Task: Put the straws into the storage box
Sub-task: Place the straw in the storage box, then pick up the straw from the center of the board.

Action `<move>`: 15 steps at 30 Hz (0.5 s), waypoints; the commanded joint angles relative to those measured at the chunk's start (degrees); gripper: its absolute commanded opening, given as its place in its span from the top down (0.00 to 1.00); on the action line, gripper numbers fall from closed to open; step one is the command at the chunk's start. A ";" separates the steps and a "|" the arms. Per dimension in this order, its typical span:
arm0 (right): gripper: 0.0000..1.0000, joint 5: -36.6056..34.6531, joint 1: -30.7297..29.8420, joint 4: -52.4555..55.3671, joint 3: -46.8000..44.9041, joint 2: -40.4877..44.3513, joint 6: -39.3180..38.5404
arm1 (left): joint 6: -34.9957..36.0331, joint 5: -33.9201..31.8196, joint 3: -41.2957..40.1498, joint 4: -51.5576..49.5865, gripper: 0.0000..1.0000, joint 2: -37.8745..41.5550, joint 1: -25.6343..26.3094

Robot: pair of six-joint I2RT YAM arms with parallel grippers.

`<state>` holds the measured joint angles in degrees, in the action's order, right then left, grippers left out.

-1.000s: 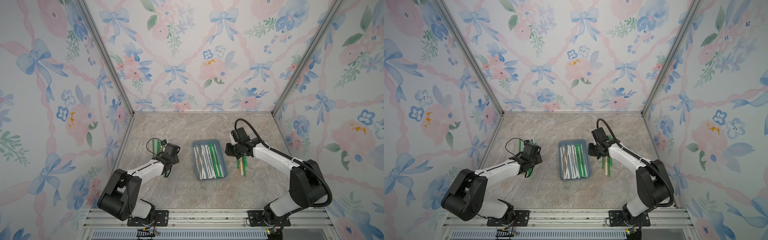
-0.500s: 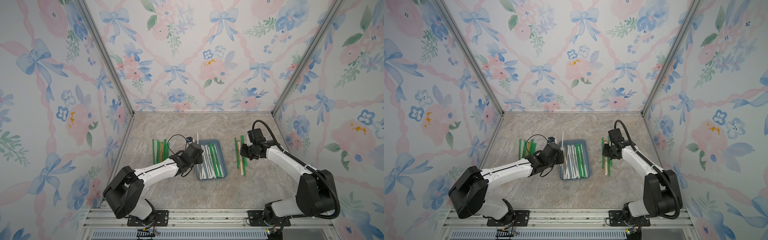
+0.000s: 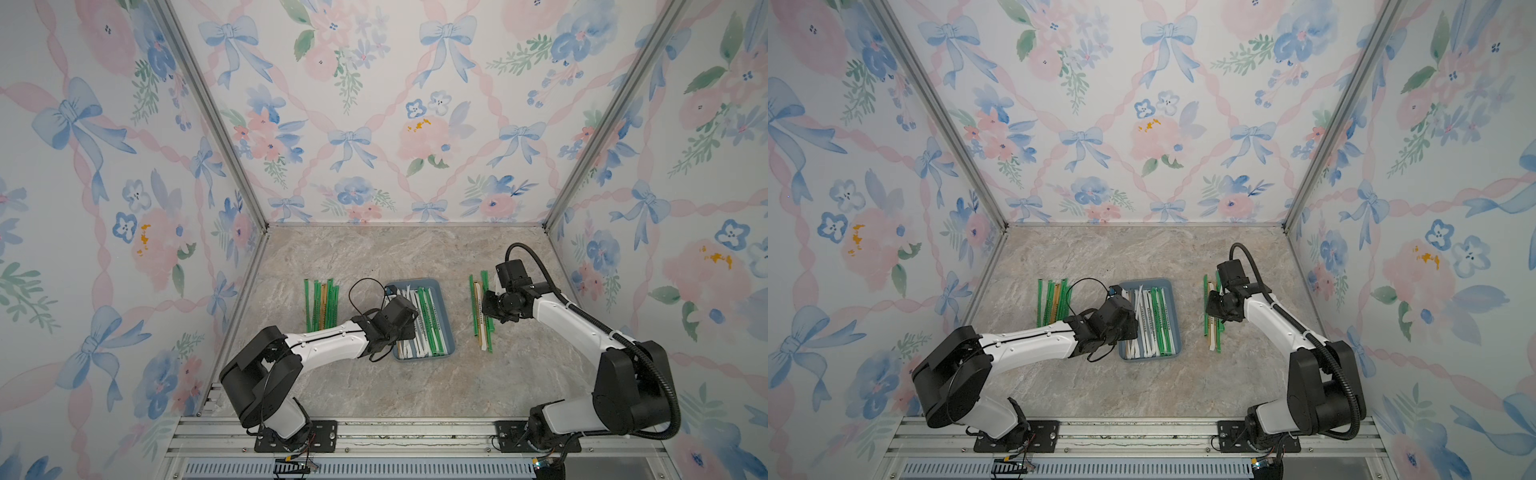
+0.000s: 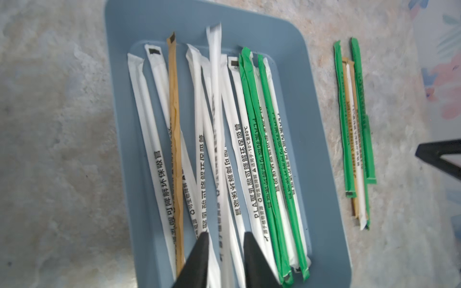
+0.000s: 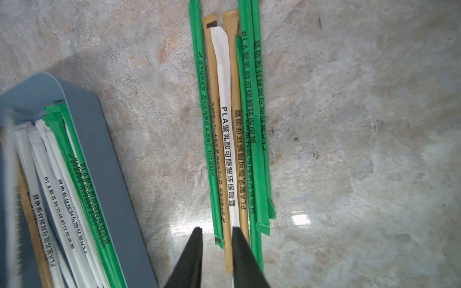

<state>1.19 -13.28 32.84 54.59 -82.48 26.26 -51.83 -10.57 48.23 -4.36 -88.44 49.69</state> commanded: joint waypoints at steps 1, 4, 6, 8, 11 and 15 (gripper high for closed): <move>0.76 -1.54 0.76 2.14 0.06 0.64 -1.19 | 0.94 -2.14 -0.77 -0.29 0.65 1.76 0.15; 0.76 -1.87 0.71 2.38 0.08 0.46 -1.45 | 1.96 -3.21 -0.14 -0.34 0.61 2.45 0.12; 0.76 -2.12 0.75 2.54 0.08 0.53 -1.55 | 2.56 -4.02 0.19 -0.42 0.59 2.82 0.06; 0.76 -2.78 0.72 2.84 0.12 0.54 -1.81 | 2.95 -4.95 0.29 -0.40 0.58 3.27 -0.02; 0.76 -3.78 0.73 3.23 0.17 0.39 -2.27 | 3.63 -6.12 0.24 -0.43 0.55 4.16 -0.71; 0.76 -4.02 0.38 3.70 0.01 -0.86 -2.70 | 4.52 -6.47 -0.04 -0.46 0.51 5.27 -1.77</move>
<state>-1.39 -12.84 34.35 54.61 -82.52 24.60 -49.12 -15.25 48.21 -4.38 -84.88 48.73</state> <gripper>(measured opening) 0.238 0.489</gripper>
